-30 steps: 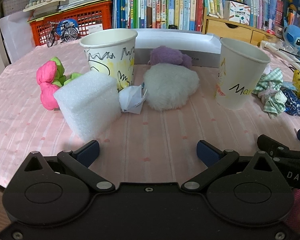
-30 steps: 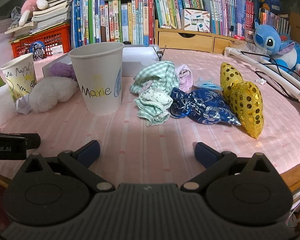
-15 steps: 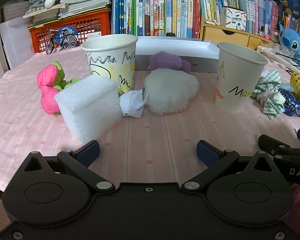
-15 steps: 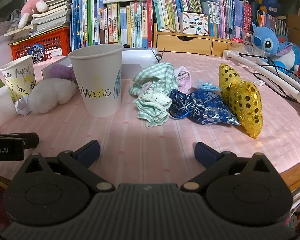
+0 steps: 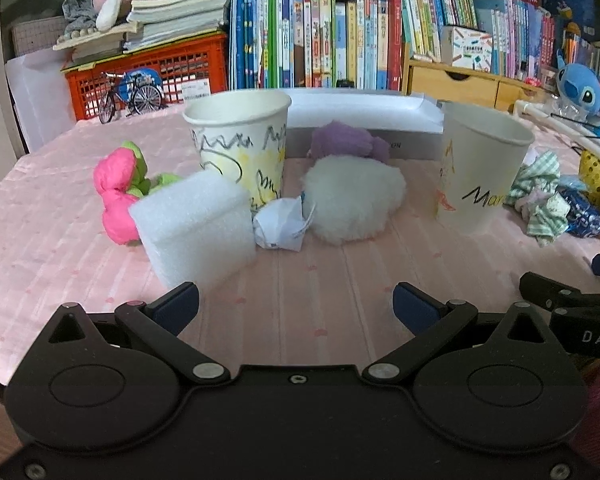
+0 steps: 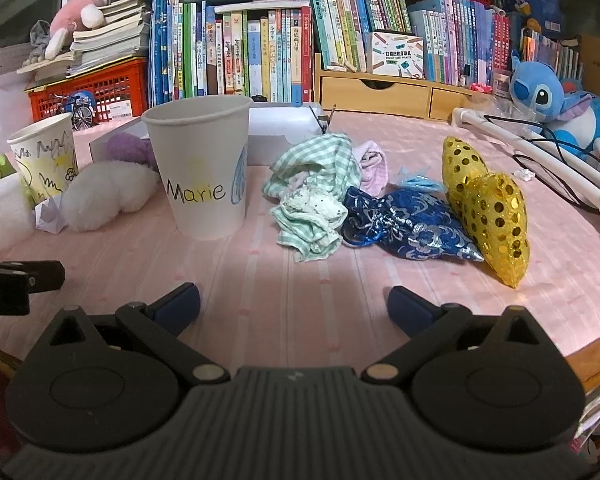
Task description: Organize soft objects
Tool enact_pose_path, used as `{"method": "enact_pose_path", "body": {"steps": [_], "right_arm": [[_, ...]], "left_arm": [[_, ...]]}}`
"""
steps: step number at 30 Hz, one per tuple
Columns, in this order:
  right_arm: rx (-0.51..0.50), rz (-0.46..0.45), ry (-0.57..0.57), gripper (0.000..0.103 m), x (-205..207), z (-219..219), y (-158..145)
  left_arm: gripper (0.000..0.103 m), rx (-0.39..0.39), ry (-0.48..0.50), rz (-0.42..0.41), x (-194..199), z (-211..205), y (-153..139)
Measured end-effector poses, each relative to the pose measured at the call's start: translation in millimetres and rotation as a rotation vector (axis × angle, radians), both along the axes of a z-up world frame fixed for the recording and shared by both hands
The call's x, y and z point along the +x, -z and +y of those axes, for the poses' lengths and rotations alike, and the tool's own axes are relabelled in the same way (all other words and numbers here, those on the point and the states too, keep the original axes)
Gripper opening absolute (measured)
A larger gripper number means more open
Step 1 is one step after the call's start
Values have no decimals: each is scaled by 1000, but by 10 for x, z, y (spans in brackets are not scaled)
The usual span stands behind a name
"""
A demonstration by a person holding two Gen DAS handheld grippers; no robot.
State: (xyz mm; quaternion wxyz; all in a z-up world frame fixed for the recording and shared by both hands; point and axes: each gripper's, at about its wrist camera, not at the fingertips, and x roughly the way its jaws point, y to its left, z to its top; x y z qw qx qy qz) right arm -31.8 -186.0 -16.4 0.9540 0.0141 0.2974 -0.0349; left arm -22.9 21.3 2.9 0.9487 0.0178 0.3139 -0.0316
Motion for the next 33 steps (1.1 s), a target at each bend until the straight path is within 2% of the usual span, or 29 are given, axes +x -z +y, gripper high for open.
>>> {"method": "enact_pose_path", "body": {"steps": [6, 12, 20, 28, 33], "right_arm": [[7, -21, 14, 103, -4, -42, -32], [-4, -49, -2, 103, 6, -54, -87], [-43, -97, -8, 92, 55, -3, -146], [-172, -173, -15, 76, 138, 70, -236], [-240, -194, -42, 67, 223, 114, -248]], "left_arm": [[103, -9, -40, -91, -128, 64, -145], [103, -22, -133, -174, -155, 173, -274], [101, -18, -187, -145, 28, 300, -265], [82, -2, -169, -137, 185, 336, -190], [78, 23, -150, -123, 223, 318, -131]]}}
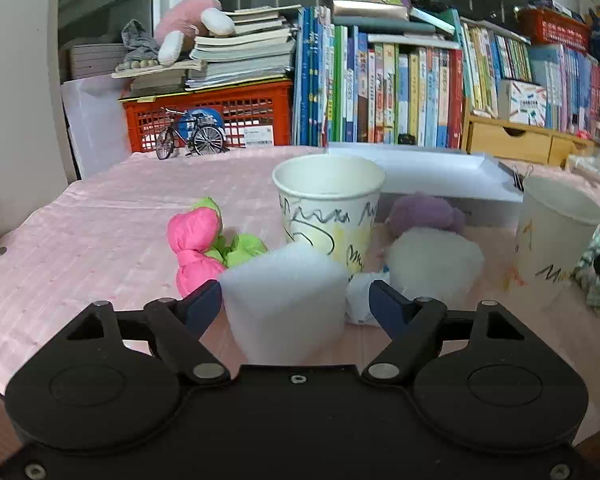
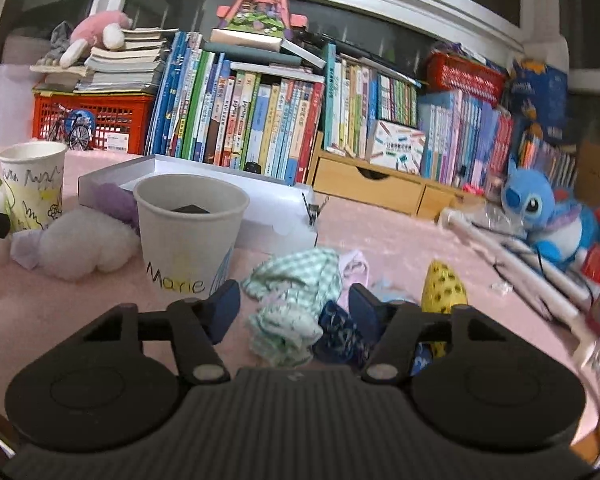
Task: Organize soft objects
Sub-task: 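Grasp the white foam block with the left tool while the right tool grasps the green gingham cloth, then carry the foam block and the gingham cloth over the grey tray with both tools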
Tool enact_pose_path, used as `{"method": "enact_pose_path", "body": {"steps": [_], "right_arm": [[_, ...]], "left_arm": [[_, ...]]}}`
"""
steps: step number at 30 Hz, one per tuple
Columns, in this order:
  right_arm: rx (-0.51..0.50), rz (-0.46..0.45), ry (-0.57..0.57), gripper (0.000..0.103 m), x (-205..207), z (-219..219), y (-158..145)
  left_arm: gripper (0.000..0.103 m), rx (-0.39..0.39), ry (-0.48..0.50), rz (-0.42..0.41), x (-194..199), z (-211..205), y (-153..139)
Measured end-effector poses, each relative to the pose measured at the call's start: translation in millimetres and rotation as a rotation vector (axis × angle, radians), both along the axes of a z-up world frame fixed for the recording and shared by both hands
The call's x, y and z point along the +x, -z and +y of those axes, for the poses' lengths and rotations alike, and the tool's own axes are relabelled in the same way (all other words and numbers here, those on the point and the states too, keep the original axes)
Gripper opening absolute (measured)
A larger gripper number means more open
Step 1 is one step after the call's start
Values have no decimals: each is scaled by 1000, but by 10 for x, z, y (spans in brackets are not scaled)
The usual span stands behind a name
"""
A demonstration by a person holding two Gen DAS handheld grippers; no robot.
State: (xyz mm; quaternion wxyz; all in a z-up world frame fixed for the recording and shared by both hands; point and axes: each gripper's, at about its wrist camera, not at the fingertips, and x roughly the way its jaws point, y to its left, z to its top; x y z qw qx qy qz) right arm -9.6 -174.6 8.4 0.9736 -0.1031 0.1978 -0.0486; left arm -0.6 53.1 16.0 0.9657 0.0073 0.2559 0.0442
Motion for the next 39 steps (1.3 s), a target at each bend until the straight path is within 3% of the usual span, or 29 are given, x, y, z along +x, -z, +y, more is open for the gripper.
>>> {"method": "enact_pose_path", "body": {"steps": [4, 11, 14, 20, 28, 34, 39], "right_arm": [[-24, 6, -6, 61, 91, 14, 12], [-51, 39, -19, 60, 208, 23, 95], [-49, 56, -20, 58, 250, 20, 144], [-22, 59, -9, 41, 276, 6, 166], [49, 18, -3, 28, 234, -81, 5], [111, -39, -10, 28, 219, -188, -231], [154, -77, -20, 28, 263, -307, -448]], "left_arm": [[77, 20, 2, 7, 26, -8, 55], [77, 39, -6, 16, 109, 3, 117], [66, 61, -28, 11, 116, 6, 124], [64, 44, -24, -6, 67, 58, 58], [64, 28, 0, -77, -91, 165, -350], [64, 23, 45, -135, -135, 260, -728], [64, -26, 81, -146, 3, 375, -1018]]}}
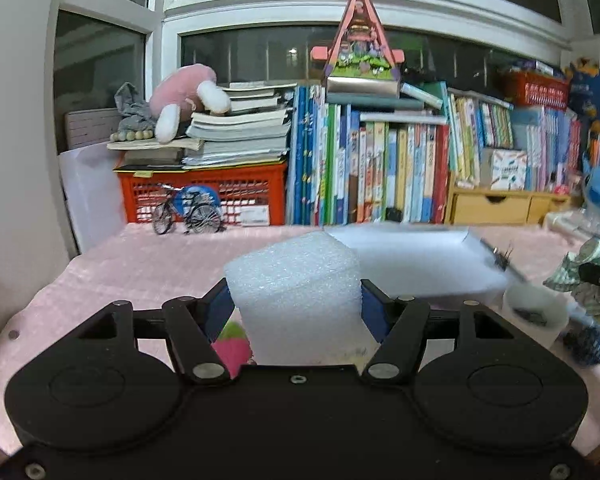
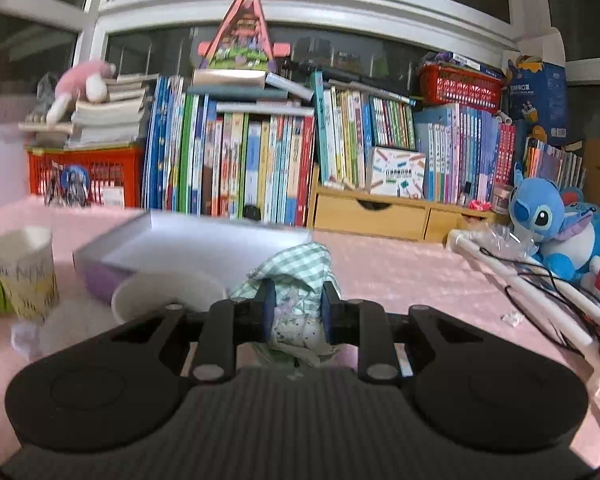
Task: Organize soft objects
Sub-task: 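Carry the foam block and the gingham cloth over the grey tray with both tools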
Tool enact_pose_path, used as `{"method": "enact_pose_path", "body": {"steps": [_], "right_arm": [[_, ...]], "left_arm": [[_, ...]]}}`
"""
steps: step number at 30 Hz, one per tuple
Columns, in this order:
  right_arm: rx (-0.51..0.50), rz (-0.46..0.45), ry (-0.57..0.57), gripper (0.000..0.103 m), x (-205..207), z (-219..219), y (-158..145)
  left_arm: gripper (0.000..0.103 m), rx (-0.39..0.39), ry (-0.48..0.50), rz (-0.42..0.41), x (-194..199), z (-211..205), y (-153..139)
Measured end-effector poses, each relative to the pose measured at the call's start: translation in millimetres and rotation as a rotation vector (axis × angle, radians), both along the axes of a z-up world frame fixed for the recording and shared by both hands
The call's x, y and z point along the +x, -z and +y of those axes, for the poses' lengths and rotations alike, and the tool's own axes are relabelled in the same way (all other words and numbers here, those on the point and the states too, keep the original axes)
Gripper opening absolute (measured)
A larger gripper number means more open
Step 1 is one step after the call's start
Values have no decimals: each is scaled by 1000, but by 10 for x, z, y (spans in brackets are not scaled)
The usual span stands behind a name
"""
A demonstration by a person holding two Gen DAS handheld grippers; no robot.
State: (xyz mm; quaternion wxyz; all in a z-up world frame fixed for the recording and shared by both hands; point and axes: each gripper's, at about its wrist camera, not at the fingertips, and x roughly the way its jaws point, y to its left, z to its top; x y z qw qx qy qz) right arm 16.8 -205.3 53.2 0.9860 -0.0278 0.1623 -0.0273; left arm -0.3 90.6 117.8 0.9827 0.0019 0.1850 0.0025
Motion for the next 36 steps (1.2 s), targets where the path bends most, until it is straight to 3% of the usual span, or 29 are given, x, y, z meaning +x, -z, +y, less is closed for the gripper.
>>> {"method": "enact_pose_path", "body": {"steps": [8, 19, 27, 36], "right_arm": [[105, -14, -49, 28, 190, -186, -367], [237, 63, -108, 28, 737, -314, -686], [283, 195, -120, 28, 1322, -295, -715], [367, 351, -164, 28, 1976, -303, -297]], "left_arm": [[63, -94, 99, 45, 444, 28, -388], [63, -154, 237, 206, 1285, -355, -594], [63, -229, 291, 417, 2184, -739, -429], [63, -292, 250, 650, 3102, -1092, 212]]}}
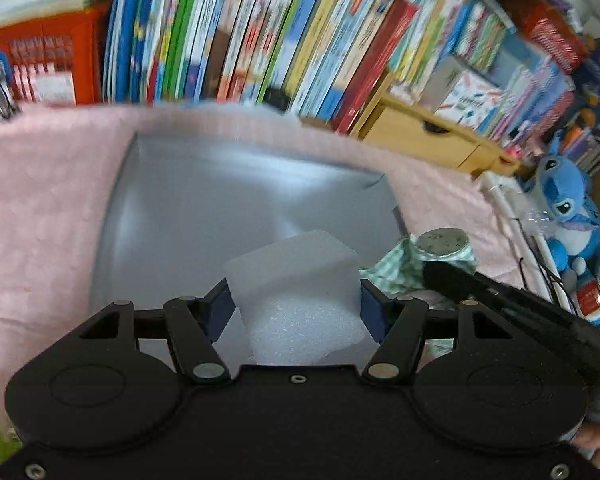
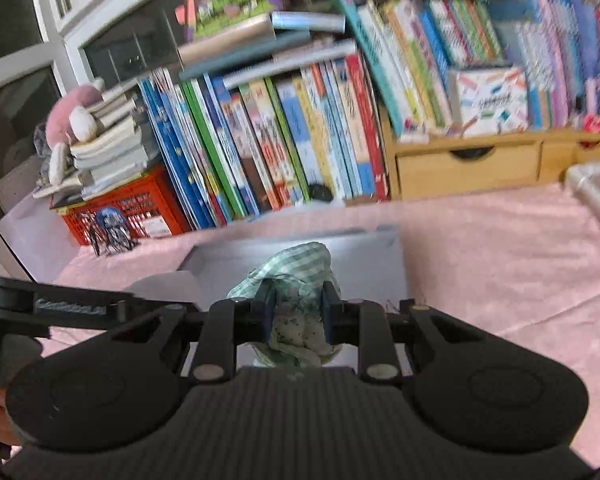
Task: Organize soft objects
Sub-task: 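Carry the foam block and the gingham cloth over the grey tray with both tools, then open the left tool to drop the foam block while the right tool drops the cloth into the tray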
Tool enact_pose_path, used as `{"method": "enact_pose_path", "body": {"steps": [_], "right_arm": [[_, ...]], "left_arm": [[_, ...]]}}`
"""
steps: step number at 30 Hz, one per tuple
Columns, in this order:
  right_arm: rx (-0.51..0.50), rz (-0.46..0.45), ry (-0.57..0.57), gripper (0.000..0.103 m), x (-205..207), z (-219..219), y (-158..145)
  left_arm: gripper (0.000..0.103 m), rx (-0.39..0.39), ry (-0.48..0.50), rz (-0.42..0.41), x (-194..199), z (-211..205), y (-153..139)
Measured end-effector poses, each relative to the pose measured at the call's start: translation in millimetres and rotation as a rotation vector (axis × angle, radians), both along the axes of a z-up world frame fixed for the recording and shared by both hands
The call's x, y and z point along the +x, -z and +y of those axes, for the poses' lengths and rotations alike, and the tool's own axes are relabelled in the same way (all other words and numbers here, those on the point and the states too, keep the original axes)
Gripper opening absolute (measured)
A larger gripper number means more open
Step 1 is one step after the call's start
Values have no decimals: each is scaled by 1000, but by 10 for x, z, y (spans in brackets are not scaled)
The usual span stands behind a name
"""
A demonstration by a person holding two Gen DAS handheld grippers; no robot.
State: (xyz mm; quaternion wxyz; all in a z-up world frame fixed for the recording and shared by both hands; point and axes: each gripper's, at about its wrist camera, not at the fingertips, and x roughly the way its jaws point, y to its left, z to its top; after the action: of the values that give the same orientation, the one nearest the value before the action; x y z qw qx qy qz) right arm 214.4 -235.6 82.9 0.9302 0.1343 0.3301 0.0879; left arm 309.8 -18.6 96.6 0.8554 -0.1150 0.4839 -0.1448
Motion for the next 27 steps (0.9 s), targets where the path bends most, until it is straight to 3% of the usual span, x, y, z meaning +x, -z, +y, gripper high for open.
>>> {"method": "enact_pose_path", "body": {"steps": [5, 11, 27], "right_arm": [[21, 69, 28, 28, 215, -41, 286], [45, 110, 44, 28, 334, -86, 494], [30, 146, 23, 28, 403, -3, 673]], "left_arm": [[63, 27, -32, 93, 274, -98, 327], [63, 2, -61, 147, 398, -159, 531], [64, -15, -78, 153, 432, -165, 599]]}}
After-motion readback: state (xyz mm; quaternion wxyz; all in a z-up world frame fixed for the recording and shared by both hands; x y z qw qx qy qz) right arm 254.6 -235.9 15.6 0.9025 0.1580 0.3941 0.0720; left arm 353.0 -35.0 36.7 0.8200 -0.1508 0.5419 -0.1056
